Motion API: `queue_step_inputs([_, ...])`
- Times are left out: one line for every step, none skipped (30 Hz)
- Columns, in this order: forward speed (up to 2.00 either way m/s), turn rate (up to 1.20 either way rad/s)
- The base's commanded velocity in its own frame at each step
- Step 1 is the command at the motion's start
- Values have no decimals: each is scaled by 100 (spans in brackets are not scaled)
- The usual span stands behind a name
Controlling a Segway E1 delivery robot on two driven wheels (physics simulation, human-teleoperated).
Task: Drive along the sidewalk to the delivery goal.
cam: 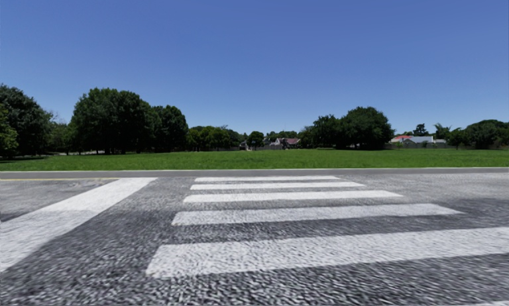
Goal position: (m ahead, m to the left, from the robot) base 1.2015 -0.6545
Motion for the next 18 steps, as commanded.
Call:
queue_step_inputs([34,0])
queue_step_inputs([26,0])
queue_step_inputs([21,0])
queue_step_inputs([19,0])
queue_step_inputs([18,0])
queue_step_inputs([18,0])
queue_step_inputs([16,0])
queue_step_inputs([10,0])
queue_step_inputs([2,0])
queue_step_inputs([0,0])
queue_step_inputs([0,0])
queue_step_inputs([0,0])
queue_step_inputs([0,0])
queue_step_inputs([0,0])
queue_step_inputs([0,0])
queue_step_inputs([0,0])
queue_step_inputs([0,0])
queue_step_inputs([0,0])
